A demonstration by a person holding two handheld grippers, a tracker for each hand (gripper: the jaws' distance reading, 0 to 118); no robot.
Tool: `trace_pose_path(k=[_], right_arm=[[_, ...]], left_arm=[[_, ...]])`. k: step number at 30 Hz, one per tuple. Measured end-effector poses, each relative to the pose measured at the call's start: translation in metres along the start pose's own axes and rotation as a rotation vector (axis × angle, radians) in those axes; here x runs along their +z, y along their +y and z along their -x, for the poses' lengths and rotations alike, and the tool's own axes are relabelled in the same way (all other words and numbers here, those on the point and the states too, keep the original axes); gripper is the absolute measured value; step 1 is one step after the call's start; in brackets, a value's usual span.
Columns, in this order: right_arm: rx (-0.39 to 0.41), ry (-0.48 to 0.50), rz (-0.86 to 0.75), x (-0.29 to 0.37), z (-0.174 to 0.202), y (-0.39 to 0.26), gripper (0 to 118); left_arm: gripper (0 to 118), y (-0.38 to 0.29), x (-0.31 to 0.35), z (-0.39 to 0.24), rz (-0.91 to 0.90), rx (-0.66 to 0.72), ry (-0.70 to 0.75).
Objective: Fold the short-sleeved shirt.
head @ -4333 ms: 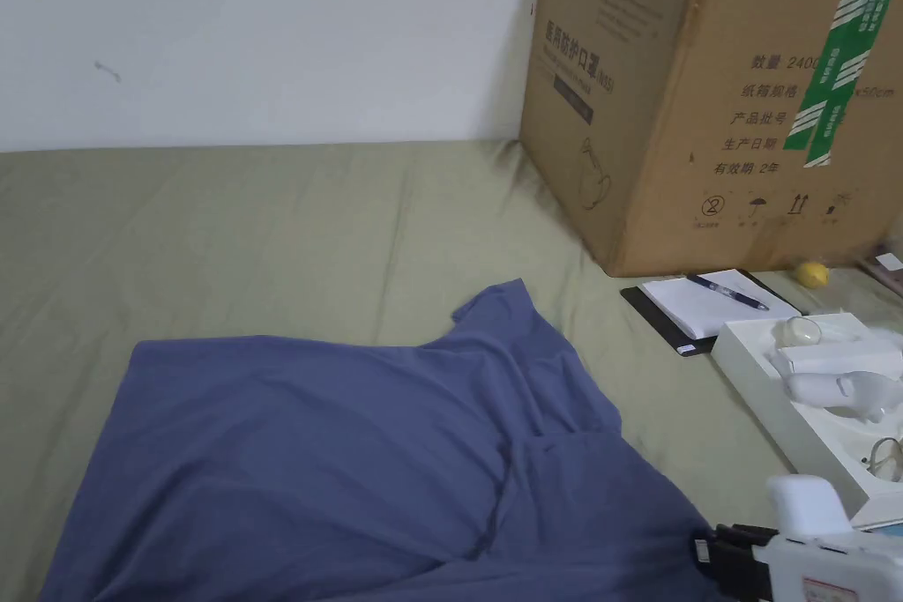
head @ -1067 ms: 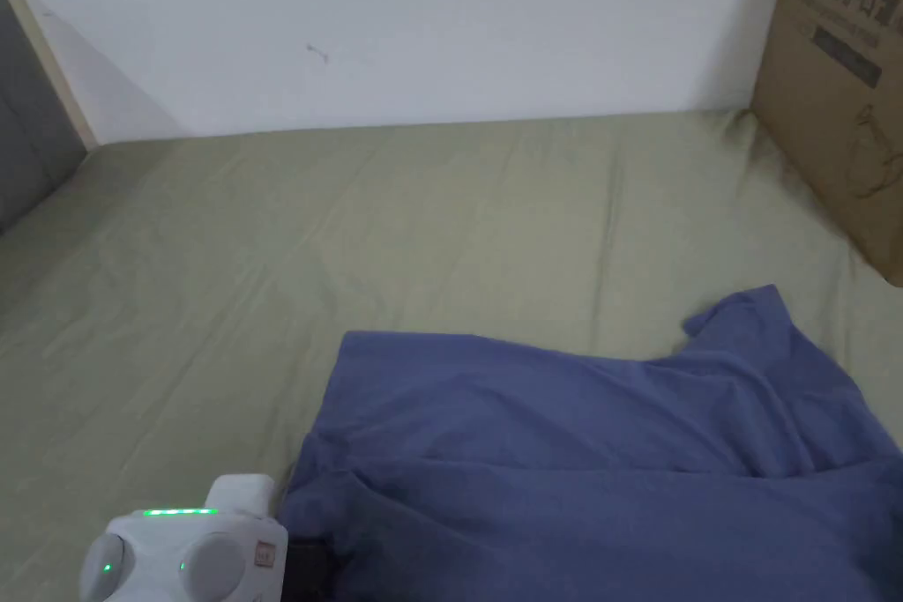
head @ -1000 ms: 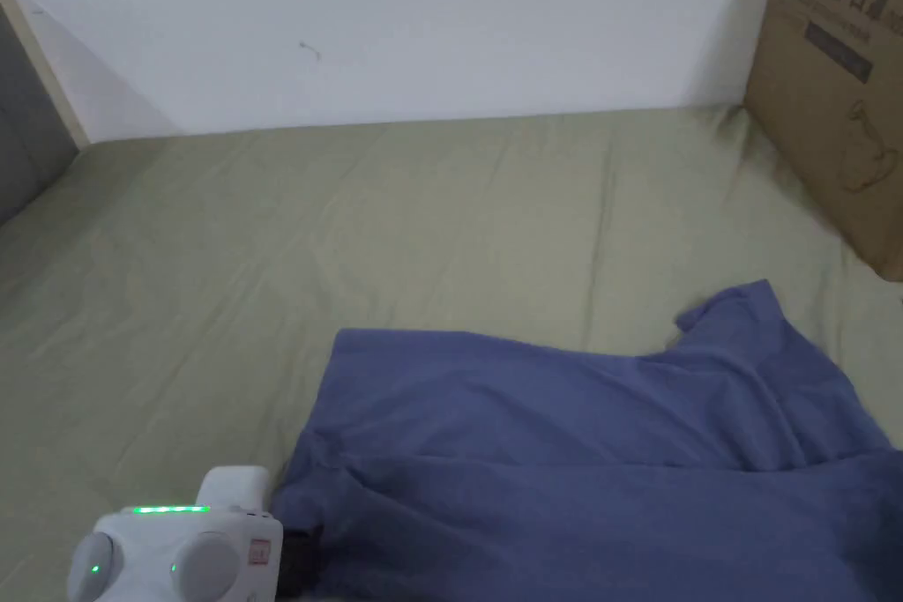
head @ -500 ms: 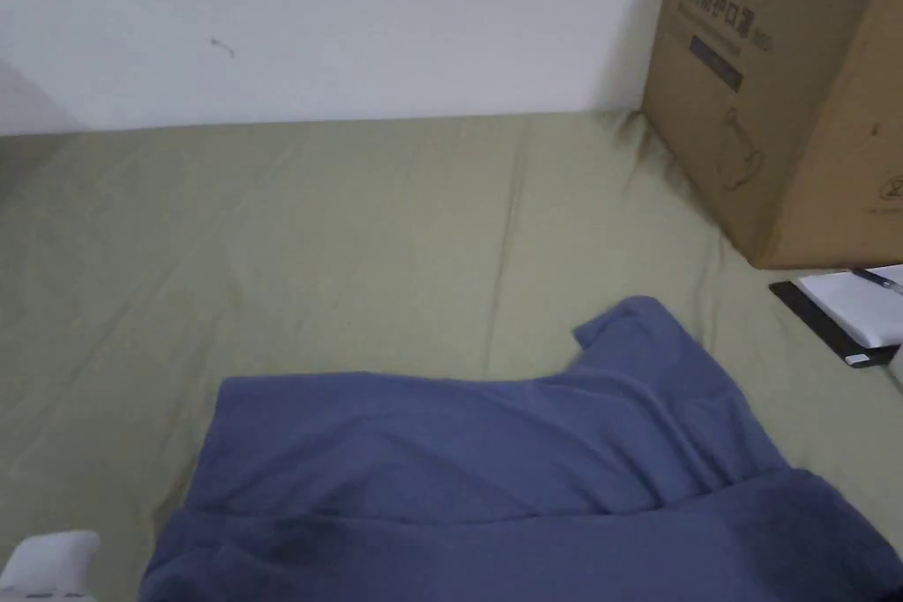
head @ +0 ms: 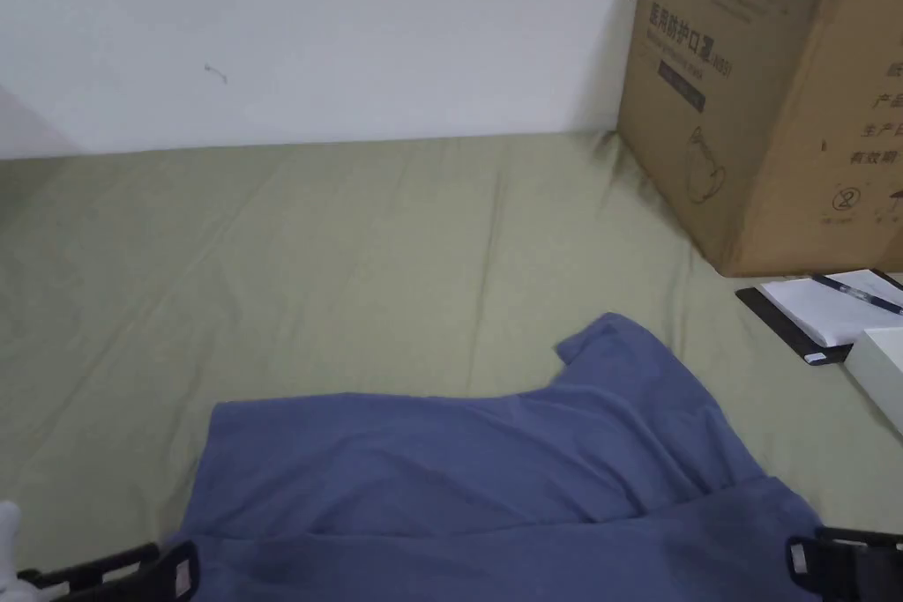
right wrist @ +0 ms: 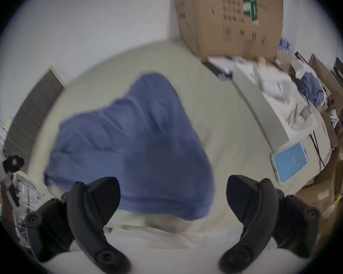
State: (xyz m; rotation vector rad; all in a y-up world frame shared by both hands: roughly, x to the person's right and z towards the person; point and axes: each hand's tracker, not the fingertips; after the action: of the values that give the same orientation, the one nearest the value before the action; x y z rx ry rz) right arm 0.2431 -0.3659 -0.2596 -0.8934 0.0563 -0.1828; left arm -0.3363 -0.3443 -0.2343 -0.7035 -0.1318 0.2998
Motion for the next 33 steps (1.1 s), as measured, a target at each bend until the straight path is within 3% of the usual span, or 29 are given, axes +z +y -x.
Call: trace_pose_path(k=[3,4,5,6,7,8,12,15,17,20,21,23,24,29,31,33], right_arm=[[-0.044,0.170,-0.221,0.030,0.043,0.003,105],[-0.047,0.216,-0.311,0.041,0.056,0.002,98],[-0.038,0.227,-0.396,0.050,0.068,0.001,77],[-0.030,0.207,-0.456,0.053,0.078,-0.002,44],[-0.012,0.186,-0.506,0.056,0.088,-0.002,0],[-0.006,0.165,-0.541,0.060,0.097,0.002,0],[-0.046,0.257,-0.504,0.051,0.096,0.016,0],[-0.003,0.231,-0.465,0.048,0.096,0.020,0],[0.018,0.219,-0.440,0.040,0.094,0.024,0],[0.012,0.203,-0.373,0.021,0.093,0.028,0],[0.012,0.198,-0.349,0.015,0.093,0.029,0],[0.008,0.183,-0.317,0.000,0.092,0.032,0],[0.007,0.178,-0.299,-0.006,0.092,0.032,0],[0.031,0.162,-0.210,-0.037,0.093,0.034,0],[0.043,0.157,-0.188,-0.048,0.092,0.034,0],[0.044,0.152,-0.171,-0.055,0.094,0.033,0]], left_arm=[[109,0.010,0.020,-0.027,-0.134,-0.011,-0.129],[99,0.010,0.027,-0.037,-0.201,-0.028,-0.140],[72,0.010,0.031,-0.047,-0.248,-0.057,-0.133],[33,0.009,0.032,-0.055,-0.268,-0.093,-0.093],[0,0.008,0.032,-0.062,-0.277,-0.127,-0.058],[0,0.007,0.033,-0.066,-0.288,-0.141,-0.056],[0,0.031,0.019,-0.060,-0.284,-0.128,-0.084],[0,0.095,-0.034,-0.032,-0.092,-0.064,-0.028],[0,0.139,-0.097,-0.002,0.155,-0.040,-0.108],[1,0.166,-0.182,0.028,0.364,-0.081,-0.052],[10,0.167,-0.203,0.035,0.378,-0.090,-0.002],[89,0.163,-0.242,0.050,0.424,-0.067,0.030],[117,0.159,-0.262,0.057,0.448,-0.057,0.056],[112,0.138,-0.321,0.078,0.503,-0.068,0.132],[101,0.129,-0.334,0.081,0.538,-0.074,0.138],[99,0.120,-0.332,0.071,0.493,-0.177,0.197]])
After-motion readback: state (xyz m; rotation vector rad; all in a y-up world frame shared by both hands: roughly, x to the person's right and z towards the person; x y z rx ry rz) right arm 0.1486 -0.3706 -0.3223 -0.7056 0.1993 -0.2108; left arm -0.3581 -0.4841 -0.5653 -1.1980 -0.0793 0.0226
